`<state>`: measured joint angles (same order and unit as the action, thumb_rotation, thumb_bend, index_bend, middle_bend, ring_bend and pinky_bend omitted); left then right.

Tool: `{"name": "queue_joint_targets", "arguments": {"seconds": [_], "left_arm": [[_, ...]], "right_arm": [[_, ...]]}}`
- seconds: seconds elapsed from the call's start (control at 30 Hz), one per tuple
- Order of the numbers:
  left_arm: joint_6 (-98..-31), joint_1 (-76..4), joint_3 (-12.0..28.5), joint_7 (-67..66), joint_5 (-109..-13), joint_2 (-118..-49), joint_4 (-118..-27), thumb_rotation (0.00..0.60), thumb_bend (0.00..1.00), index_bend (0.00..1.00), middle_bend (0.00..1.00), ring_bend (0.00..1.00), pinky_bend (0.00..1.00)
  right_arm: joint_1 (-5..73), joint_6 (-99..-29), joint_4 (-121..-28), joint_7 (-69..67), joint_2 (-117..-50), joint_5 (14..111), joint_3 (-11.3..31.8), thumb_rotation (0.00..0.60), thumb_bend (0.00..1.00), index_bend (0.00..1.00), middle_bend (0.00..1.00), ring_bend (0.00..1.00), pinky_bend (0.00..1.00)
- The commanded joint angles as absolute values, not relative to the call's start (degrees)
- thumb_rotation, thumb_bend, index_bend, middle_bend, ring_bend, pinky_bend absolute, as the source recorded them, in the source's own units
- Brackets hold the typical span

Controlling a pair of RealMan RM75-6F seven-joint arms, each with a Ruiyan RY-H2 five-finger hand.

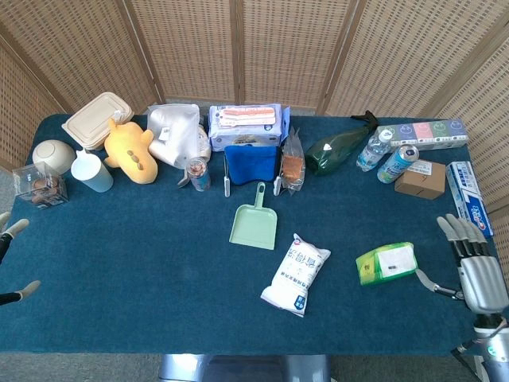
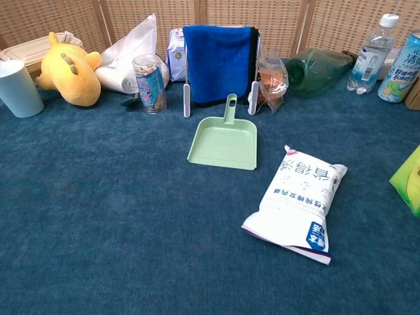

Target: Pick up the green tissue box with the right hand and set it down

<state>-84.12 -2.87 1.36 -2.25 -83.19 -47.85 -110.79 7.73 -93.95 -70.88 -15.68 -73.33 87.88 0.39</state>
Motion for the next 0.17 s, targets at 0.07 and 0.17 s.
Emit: {"name": "queue_joint_targets", "arguments": {"seconds": [0.07,0.17], "left_arm": [[-84.4,-2.7,1.2,-2.6,-83.6,-48.0,-110.9,0.6,0.1,0.11,0.0,0.0,0.0],[-84.6,-2.6,1.1,-2.6,-83.9,-47.9,-111.0,0.6,0.1,0.11,0.0,0.0,0.0]], "right_arm": [[2.5,-95.8,-86.8,1.1,-66.7,82.4,1.2,0.314,0.26,0.0,0.0,0.0,0.0],[1.4,-96.9,-89.7,4.3,-66.2,81.9,1.7,0.314,0.26,0.0,0.0,0.0,0.0]]}}
